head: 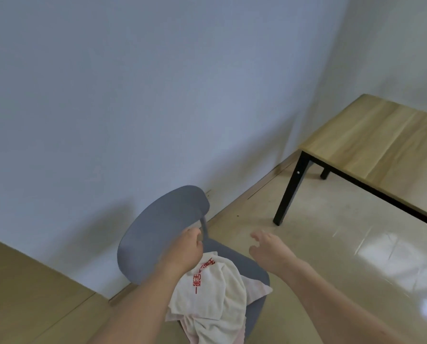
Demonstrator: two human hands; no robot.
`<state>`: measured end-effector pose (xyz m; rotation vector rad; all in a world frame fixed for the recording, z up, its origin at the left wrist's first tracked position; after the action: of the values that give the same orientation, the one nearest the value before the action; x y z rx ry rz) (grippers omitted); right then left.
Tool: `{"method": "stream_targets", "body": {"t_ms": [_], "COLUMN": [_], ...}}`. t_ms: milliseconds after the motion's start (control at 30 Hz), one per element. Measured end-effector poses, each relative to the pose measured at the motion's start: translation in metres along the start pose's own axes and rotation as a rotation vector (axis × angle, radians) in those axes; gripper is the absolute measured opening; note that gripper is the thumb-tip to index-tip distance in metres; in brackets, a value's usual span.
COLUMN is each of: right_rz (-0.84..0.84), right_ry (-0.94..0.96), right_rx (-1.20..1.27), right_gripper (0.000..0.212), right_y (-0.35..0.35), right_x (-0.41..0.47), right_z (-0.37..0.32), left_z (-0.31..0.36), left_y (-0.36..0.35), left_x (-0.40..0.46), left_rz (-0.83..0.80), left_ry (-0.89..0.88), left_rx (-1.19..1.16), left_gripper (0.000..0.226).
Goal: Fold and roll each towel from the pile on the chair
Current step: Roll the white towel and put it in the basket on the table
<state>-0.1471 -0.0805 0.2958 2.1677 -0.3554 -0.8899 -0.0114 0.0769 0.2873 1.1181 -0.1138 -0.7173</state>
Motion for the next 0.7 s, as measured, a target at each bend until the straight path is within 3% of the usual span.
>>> {"method": "stream_targets", "body": {"t_ms": [233, 433, 533, 600, 667, 700], "right_rz": [-0.044, 0.004, -0.030, -0.061, -0.061, -0.047], "right_ry": [0.067, 0.127, 0.150, 0.201, 0.238, 0.249], "right_rx": [-0.068, -0.162, -0.250, -0.299, -0.316, -0.310], "right_gripper": [0.050, 0.037, 0.038, 0.035, 0.011, 0.009], "right_y": [-0.147, -0.246, -0.279, -0.291, -0.298, -0.298], "right_x": [0.170, 0.268, 0.294, 0.300, 0.300, 0.297], "right_z": [0.023, 0.038, 0.046, 0.044, 0.044, 0.043], "left_z": [-0.143, -0.210, -0.223, -0.224, -0.222, -0.221], "left_y": [-0.141, -0.245, -0.277, -0.280, -0.277, -0.274], "left_x": [0.113, 0.163, 0.167, 0.167, 0.162, 0.159], "left_rz": [-0.069, -0.121, -0.169, -0.090, 0.031, 0.077], "left_ry": [0.213, 0.202, 0.137, 0.072, 0.049, 0.056], "left_rx": [-0.095, -0.207, -0.117, -0.026, 0.018, 0.031], "left_gripper": [0.013, 0.015, 0.024, 0.018, 0.019, 0.023]}}
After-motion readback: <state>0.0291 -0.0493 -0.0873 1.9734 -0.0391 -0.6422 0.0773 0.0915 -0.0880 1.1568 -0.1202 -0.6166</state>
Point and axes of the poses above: each hand's wrist, its own x-axis towards the middle knuckle, its own y-axis out of the back of the hand, z = x × y, the point moved 10 cm from there along x, towards the middle knuckle, and after that the axes turned 1 degree about z, right-handed, at the moved point
